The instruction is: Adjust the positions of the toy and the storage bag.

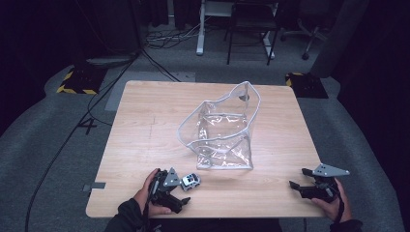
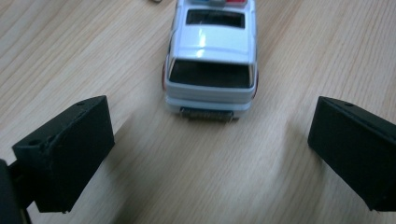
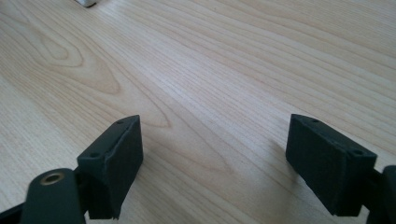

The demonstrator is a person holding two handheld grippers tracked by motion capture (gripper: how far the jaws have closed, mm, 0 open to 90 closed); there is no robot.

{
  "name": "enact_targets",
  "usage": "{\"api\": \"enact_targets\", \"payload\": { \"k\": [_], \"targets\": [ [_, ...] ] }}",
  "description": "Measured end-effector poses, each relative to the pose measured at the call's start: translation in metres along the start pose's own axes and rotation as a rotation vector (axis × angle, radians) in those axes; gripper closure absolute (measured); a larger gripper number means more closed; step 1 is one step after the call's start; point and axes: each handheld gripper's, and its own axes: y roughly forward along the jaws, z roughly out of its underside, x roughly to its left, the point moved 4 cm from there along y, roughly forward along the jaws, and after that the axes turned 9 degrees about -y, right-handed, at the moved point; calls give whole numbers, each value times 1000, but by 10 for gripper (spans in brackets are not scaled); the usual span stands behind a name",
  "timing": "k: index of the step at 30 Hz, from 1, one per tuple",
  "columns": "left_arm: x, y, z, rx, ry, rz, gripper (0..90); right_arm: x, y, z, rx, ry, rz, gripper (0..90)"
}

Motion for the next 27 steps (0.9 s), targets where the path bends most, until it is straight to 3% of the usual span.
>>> {"api": "enact_targets", "payload": {
  "k": [8,12,18,23,27],
  "targets": [
    [-5,8,-10,-3,31,19,23,0,0,0,0,0,-1,190],
    [-3,8,-12,-31,6,3,108,0,0,0,0,0,-1,190],
    [-4,10,-15,-40,-2,-2,127,0,0,0,0,0,-2,190],
    [-2,8,-15,-63,-5,-2,217,0,0,0,0,-1,-2,190],
    [-2,7,-15,-79,-5,2,385,0,0,0,0,1,-1,190]
  ]
}}
